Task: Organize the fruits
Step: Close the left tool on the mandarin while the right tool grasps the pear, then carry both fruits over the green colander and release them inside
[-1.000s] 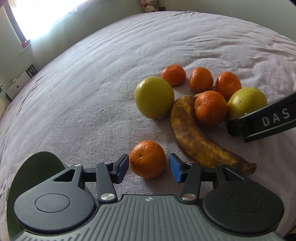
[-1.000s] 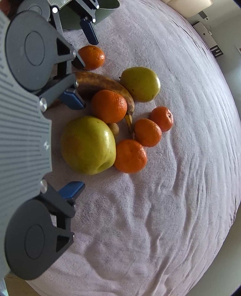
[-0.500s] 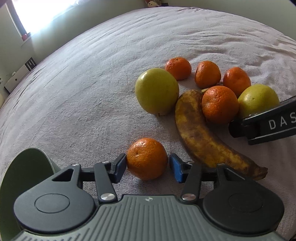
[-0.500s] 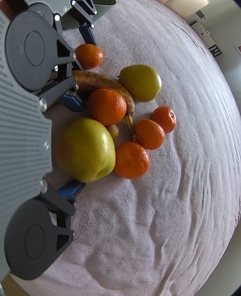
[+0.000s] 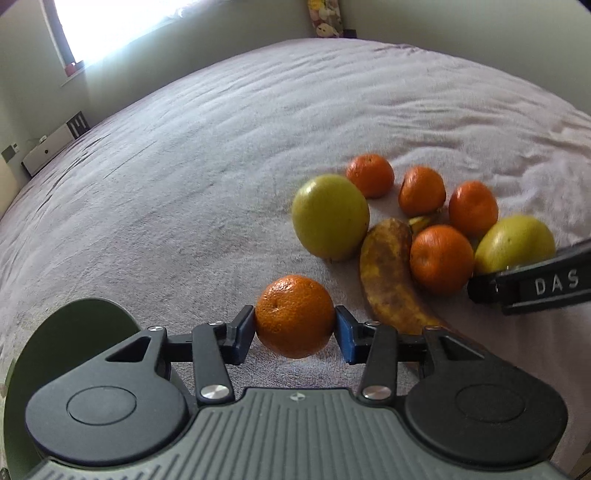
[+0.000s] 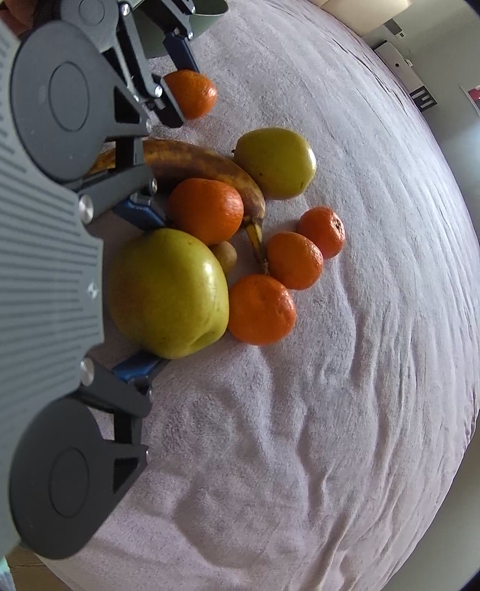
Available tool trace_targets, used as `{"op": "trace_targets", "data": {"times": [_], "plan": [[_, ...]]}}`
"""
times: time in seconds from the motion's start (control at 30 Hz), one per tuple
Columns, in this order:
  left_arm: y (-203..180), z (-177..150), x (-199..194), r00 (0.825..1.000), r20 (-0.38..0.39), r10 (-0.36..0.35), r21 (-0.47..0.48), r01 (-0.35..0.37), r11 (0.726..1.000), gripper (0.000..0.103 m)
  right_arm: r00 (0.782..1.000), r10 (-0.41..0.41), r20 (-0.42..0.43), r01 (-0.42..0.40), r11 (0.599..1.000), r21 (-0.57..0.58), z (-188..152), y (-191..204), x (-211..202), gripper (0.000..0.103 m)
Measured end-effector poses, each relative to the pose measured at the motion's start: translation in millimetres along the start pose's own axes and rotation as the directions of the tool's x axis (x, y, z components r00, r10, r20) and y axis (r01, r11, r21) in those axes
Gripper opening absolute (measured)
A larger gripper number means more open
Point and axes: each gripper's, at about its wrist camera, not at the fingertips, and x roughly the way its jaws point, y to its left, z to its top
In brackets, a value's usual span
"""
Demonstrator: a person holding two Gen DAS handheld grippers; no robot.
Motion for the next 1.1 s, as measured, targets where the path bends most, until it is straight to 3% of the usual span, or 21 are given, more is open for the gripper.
{"op": "trace_targets", "data": {"times": [0.33, 0.73, 0.93, 1.1], "plan": [[21, 10, -46, 0.998, 0.018, -0.057, -0.103, 0.059, 0.993, 0.052, 0.996, 0.025, 0.084, -0.025, 1.000, 0.000, 0, 5, -30, 0.067], [80, 3, -82, 0.995, -0.054, -0.081, -0.294, 0.062, 0.954, 0.052, 0.974, 0.193, 0.120, -0.170, 0.970, -0.173, -4, 58, -60, 0.067], [125, -13, -86, 0.989, -0.118, -0.088, -0.419, 0.031, 0.907, 0.052, 0.946, 0.315, 0.077, -0.277, 0.909, -0.312, -8, 103, -73, 0.067], [163, -29, -89, 0.985, -0.130, -0.115, -0.537, 0.028, 0.843, 0.052, 0.924, 0.382, 0.024, -0.322, 0.811, -0.489, -8, 147, -86, 0.067]]}}
